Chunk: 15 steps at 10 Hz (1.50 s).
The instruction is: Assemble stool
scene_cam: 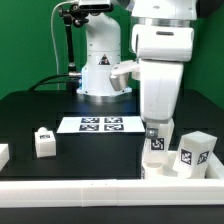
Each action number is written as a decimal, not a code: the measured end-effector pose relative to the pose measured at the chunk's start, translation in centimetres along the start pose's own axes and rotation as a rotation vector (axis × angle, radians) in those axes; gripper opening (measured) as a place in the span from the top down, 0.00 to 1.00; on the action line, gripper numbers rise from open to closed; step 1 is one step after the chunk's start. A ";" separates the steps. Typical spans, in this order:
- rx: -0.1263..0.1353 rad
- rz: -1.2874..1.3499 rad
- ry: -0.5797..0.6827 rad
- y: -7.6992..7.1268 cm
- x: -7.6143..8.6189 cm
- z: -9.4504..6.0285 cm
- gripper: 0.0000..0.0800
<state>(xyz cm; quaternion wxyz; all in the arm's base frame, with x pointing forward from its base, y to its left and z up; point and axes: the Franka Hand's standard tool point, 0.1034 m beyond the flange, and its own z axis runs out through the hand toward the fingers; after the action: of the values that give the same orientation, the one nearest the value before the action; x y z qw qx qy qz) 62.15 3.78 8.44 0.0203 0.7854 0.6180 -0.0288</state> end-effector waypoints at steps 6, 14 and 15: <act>0.001 0.438 0.000 0.0 -0.1 0.0 0.58; 0.045 1.155 0.042 0.0 -0.2 0.2 0.58; 0.054 1.253 0.049 0.0 -0.1 0.2 0.58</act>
Offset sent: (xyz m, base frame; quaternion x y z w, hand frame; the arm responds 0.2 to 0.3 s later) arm 0.0000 0.0000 0.0000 0.0000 0.0000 0.1938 0.9810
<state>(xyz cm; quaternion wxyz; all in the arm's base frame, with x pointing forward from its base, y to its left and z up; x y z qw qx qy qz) 62.12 3.69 8.29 -0.0009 0.9992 0.0398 -0.0089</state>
